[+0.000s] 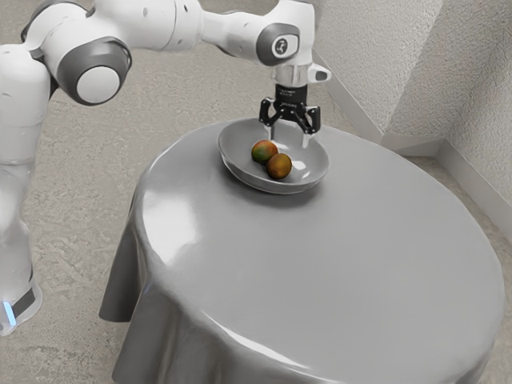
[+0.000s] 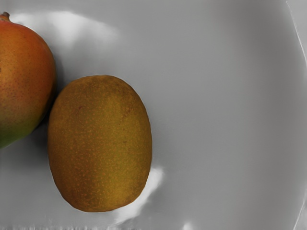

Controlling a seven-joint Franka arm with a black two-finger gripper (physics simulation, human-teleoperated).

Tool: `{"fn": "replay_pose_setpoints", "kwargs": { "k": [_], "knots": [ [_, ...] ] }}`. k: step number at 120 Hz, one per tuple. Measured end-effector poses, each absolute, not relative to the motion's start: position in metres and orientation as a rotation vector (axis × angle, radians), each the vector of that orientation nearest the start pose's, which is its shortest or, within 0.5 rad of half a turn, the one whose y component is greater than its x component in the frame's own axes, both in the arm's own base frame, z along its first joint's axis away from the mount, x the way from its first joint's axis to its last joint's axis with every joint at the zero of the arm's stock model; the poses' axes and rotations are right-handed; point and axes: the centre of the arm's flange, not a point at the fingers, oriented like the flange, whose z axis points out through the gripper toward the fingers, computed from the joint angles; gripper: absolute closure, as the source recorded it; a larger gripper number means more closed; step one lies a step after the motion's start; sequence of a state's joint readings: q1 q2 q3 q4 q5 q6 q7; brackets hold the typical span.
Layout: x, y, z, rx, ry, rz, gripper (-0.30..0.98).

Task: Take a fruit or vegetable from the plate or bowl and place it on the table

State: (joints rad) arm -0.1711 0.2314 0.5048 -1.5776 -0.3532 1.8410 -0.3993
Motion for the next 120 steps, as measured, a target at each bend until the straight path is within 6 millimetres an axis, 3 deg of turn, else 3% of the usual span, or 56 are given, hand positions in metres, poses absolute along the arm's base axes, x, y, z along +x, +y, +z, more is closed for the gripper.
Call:
{"fn": "replay_pose_setpoints", "kwargs": {
  "k": [36, 77, 101, 120],
  "knots": [
    [0.615, 0.152, 0.518, -3.045, -1.558, -0.036, 0.00],
    [0.585, 0.149, 0.499, -2.973, -1.759, 0.112, 0.00],
    [0.593, 0.142, 0.472, -2.916, -1.815, 0.188, 0.01],
    [0.595, 0.144, 0.469, -2.889, -1.861, 0.180, 0.05]
  ]
}}
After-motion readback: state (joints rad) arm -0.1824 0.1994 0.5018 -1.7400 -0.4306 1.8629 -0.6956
